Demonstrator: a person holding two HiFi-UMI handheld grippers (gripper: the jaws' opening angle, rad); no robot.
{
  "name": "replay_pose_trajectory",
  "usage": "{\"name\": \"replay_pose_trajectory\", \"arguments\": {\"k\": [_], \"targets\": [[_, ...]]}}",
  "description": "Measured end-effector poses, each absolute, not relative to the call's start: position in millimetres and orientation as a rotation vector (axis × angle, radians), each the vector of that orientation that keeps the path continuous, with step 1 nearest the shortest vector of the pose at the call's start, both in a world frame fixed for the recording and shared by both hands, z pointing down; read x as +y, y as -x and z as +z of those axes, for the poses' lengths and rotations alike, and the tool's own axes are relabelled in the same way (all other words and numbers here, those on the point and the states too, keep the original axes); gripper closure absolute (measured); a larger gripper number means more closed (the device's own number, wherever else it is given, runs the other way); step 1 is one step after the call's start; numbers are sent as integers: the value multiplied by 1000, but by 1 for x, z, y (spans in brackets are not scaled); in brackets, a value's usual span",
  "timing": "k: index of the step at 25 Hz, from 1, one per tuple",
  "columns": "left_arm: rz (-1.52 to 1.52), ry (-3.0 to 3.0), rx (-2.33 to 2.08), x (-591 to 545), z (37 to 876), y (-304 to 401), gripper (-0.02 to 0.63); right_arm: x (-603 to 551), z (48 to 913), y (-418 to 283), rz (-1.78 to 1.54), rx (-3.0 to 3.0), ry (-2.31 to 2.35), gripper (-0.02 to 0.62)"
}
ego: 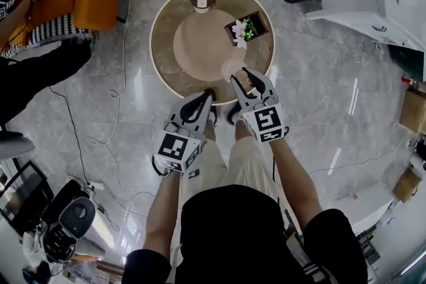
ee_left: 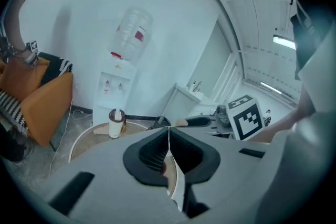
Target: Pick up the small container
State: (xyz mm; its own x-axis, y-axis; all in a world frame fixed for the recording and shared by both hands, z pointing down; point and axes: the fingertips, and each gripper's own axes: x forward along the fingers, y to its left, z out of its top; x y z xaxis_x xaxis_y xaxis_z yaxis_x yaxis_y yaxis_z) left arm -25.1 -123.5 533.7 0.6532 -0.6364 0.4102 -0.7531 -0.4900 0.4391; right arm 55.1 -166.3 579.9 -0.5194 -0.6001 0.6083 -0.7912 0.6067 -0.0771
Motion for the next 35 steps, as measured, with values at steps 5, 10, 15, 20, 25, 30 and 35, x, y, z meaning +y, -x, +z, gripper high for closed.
{"name": "replay_pose_trajectory", "arguments": {"k": [5,10,15,20,25,30,35], "targets": [[214,-2328,-1095,-144,491,27,584,-177,507,-56,451,-2366,-1168,453],[172,-2390,-1132,-164,449,29,584,-186,444,-56,398,-2414,-1225,453],[88,-2441,-1166,-172,398,25,584,-182,383,-66,355,-2519,-1259,453],[71,-2506,-1172,-170,355,20,584,-179,337,-78,356,-2561,-1297,453],[42,-2559,-1176,-177,321,15,584,-182,296,-83,306,-2625,-1295,453],[23,-2596,-1204,-184,283,16,584,-187,260,-88,271,-2686,-1287,453],[-2,-2641,-1206,-180,262,14,584,-182,238,-92,222,-2712,-1270,453]]}}
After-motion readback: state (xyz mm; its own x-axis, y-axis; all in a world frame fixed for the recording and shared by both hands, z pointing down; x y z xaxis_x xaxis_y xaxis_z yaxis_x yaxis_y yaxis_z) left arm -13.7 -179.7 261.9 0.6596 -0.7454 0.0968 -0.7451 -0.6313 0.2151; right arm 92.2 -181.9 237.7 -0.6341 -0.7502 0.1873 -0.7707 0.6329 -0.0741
